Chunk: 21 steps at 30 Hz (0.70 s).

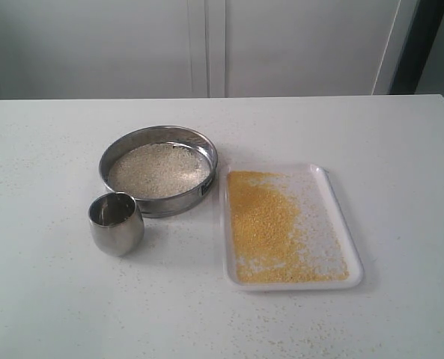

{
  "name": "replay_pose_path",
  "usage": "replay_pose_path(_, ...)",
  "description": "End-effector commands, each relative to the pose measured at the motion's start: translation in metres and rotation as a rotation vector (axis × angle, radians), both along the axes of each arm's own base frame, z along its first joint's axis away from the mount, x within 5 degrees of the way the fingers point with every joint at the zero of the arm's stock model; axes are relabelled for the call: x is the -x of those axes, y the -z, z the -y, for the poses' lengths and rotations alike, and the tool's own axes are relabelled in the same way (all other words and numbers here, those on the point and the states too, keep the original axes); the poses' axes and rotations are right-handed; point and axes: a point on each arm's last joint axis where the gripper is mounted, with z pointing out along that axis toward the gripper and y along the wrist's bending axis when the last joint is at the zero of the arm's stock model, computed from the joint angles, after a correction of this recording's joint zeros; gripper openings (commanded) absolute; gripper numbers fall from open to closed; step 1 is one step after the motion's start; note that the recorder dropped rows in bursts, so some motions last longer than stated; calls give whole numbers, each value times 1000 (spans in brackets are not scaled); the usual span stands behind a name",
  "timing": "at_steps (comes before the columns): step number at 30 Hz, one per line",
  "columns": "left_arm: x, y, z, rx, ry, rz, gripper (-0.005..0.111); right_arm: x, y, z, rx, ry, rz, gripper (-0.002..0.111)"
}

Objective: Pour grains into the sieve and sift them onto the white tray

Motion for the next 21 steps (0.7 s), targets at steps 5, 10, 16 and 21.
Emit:
replay_pose_path(5,8,15,0,-18,-8,96,0,0,0,0,-1,-1,15,0)
replay_pose_path(10,10,34,0,-16,-10,85,0,0,0,0,-9,1,15,0)
replay_pose_path(16,6,55,-1,-14,-22,71,0,0,0,0,-18,4,12,0)
replay_pose_path(21,4,56,-2,-17,-30,99,0,0,0,0,-18,4,12,0)
